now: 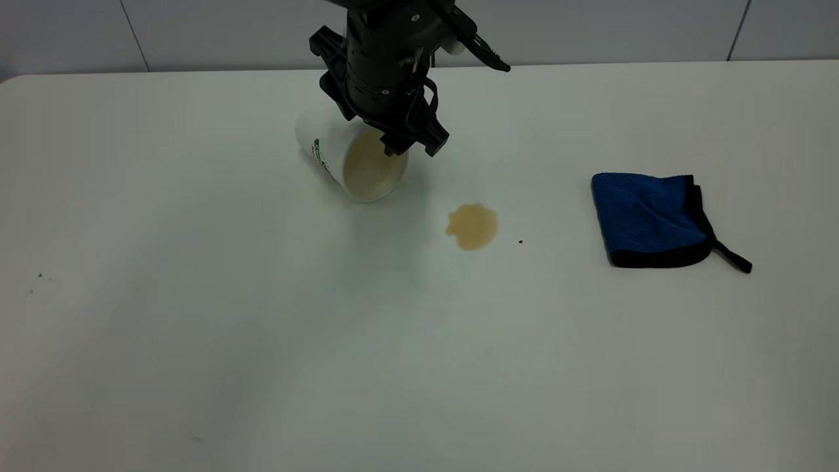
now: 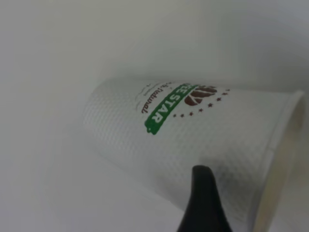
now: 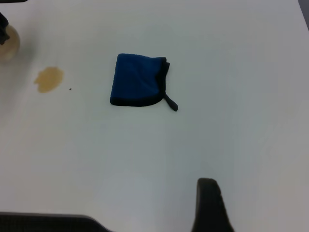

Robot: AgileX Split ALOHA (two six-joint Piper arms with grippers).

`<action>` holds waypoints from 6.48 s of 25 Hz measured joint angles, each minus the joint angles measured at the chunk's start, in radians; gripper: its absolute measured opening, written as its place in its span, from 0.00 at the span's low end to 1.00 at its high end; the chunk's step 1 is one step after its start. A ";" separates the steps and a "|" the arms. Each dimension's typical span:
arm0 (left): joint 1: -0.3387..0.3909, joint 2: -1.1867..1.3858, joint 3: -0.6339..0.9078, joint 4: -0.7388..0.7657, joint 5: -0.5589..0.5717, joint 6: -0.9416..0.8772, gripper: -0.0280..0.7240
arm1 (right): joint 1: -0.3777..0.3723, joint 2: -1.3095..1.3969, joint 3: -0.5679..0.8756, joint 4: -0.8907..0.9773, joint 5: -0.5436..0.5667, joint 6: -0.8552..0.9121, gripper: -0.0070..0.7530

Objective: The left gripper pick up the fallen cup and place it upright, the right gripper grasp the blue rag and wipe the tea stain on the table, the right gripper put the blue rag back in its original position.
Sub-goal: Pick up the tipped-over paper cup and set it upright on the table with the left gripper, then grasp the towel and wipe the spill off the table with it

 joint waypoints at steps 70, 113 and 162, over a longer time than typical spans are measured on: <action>0.350 -0.066 -0.006 -0.927 0.196 0.560 0.34 | 0.000 0.000 0.000 -0.003 0.000 0.000 0.71; 0.350 -1.145 0.337 -0.774 0.565 0.459 0.74 | 0.000 0.000 0.000 -0.003 0.000 0.000 0.71; 0.667 -2.559 1.392 -0.729 0.519 0.456 0.73 | 0.000 0.000 0.000 -0.003 0.000 0.000 0.71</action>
